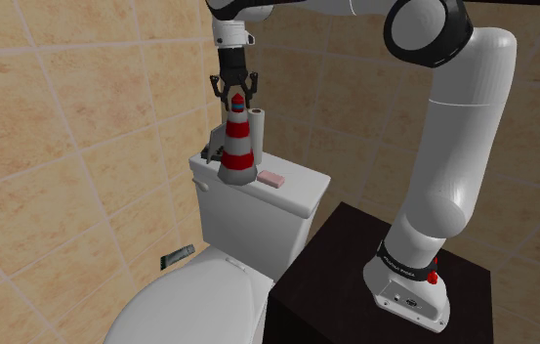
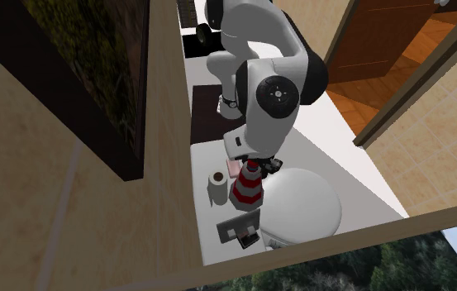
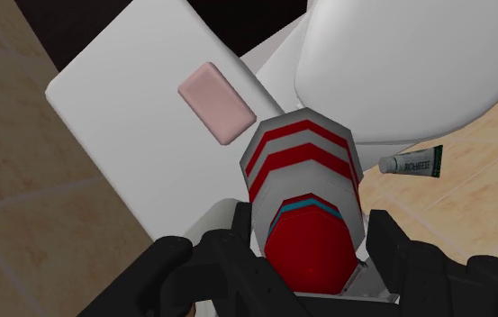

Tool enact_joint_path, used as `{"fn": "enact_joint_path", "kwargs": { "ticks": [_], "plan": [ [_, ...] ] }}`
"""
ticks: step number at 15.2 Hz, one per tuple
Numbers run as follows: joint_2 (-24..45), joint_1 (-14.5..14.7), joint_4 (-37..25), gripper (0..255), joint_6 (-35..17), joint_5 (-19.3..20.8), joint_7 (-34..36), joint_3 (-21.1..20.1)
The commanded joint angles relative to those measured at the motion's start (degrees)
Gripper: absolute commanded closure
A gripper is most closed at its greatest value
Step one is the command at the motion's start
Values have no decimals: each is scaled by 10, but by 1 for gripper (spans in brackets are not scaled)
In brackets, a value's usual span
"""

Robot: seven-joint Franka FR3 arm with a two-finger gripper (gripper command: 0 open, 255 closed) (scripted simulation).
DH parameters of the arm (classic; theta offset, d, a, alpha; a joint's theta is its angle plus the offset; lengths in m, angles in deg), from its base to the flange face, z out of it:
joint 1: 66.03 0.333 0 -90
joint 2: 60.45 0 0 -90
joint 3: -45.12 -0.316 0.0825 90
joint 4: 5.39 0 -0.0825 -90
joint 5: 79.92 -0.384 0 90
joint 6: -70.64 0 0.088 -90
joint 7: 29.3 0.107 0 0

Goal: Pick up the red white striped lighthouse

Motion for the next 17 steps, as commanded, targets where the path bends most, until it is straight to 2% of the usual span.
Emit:
{"fn": "enact_joint_path", "kwargs": {
  "ticks": [1, 7, 17],
  "plan": [
    [0, 0, 1, 255, 0, 0, 0, 0],
    [0, 0, 1, 255, -1, 0, 0, 0],
    [16, 1, -99, 255, 83, 1, 2, 0]
  ]
}}
